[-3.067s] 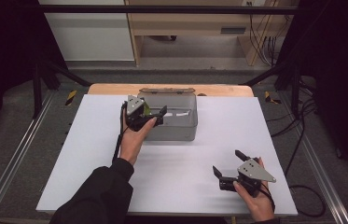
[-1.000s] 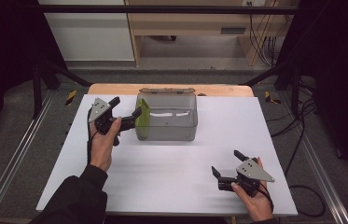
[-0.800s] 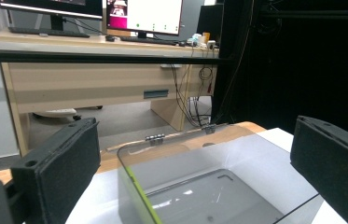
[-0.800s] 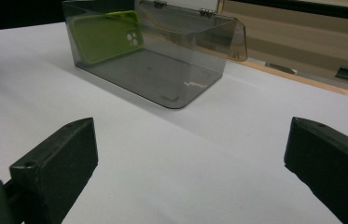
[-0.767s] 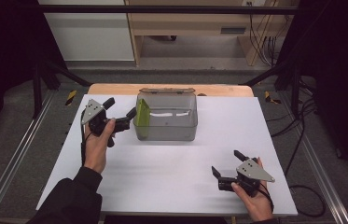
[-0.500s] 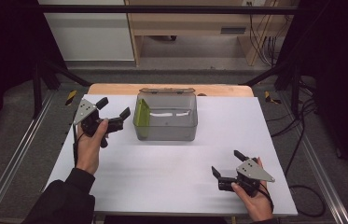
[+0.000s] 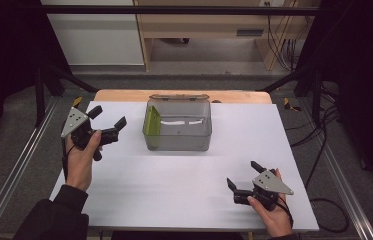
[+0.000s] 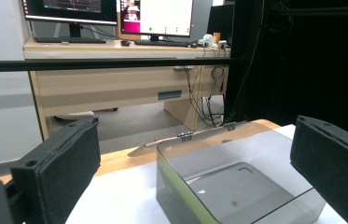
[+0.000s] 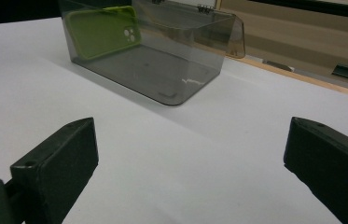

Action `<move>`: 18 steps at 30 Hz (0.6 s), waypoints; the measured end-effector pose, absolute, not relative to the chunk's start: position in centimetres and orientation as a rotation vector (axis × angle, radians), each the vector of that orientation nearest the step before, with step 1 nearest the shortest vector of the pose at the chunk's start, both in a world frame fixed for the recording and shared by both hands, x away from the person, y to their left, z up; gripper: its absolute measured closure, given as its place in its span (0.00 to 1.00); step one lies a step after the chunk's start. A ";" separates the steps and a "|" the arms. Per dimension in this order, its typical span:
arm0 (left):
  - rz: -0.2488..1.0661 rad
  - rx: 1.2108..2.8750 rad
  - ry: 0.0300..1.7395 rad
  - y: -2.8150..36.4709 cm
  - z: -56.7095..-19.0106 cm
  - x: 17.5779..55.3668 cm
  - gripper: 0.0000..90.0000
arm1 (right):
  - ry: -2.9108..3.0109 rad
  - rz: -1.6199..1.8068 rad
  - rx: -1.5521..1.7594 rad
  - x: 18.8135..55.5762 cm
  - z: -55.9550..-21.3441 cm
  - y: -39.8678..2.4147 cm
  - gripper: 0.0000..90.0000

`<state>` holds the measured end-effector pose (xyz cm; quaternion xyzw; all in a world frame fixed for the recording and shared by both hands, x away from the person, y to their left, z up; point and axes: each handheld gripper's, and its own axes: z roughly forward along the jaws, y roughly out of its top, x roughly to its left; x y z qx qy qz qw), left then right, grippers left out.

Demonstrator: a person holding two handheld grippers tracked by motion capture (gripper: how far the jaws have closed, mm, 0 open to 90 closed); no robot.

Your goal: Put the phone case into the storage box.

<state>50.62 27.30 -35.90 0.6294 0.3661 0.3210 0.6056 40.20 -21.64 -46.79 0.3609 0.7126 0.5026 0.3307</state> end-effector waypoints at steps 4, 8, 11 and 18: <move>0.743 1.450 0.854 28.1 -35.9 50.2 0.01 | 1.865 1.312 0.944 40.2 -46.8 -21.6 0.04; 0.749 1.456 0.861 28.8 -35.9 49.7 0.01 | 1.865 1.313 0.942 40.2 -46.8 -21.6 0.04; 0.758 1.458 0.857 29.3 -35.8 49.2 0.01 | 1.866 1.310 0.936 40.2 -46.8 -21.6 0.04; 0.798 1.504 0.827 29.8 -35.7 48.1 0.01 | 1.870 1.312 0.942 40.2 -46.8 -21.6 0.04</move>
